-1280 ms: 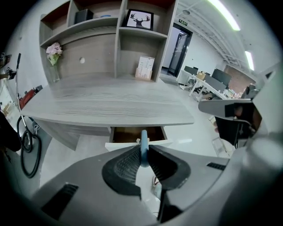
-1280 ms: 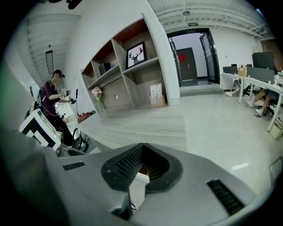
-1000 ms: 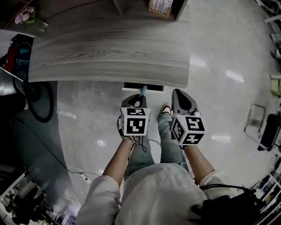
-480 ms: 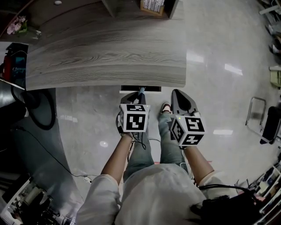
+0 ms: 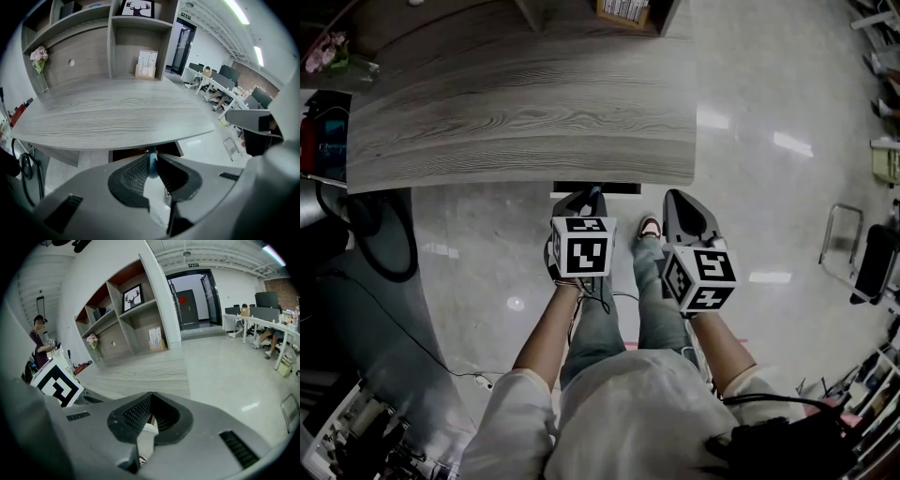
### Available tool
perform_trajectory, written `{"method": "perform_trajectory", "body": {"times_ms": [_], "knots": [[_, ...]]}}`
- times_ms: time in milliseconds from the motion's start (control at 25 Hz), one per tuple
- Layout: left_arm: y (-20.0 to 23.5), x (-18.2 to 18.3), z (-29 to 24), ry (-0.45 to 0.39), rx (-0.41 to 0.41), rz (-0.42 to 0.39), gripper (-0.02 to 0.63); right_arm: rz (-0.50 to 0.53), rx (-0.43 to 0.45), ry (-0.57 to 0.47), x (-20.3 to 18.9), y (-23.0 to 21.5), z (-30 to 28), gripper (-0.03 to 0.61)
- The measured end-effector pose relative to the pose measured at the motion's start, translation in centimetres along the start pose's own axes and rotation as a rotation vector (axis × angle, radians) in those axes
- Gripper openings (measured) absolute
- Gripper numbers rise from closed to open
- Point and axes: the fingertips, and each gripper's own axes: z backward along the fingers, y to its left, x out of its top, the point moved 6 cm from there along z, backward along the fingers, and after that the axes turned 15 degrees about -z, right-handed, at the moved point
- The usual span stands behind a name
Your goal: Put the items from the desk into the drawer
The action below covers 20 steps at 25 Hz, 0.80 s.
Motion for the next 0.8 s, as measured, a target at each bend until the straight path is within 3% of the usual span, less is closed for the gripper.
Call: {"method": "perform_trajectory", "body": {"times_ms": [240,800], "knots": [[0.23,0.27,0.40,-0.024,0.038,-0.018,0.066,0.000,-0.005,0.003,-0.01,-0.08,-0.03,-0.002],[-0.05,-0.29,0.47,-0.049,0.038,-0.005,0.069,-0.008,-0.005,0.008,-0.07,0.01,-0.26,-0.002]]}}
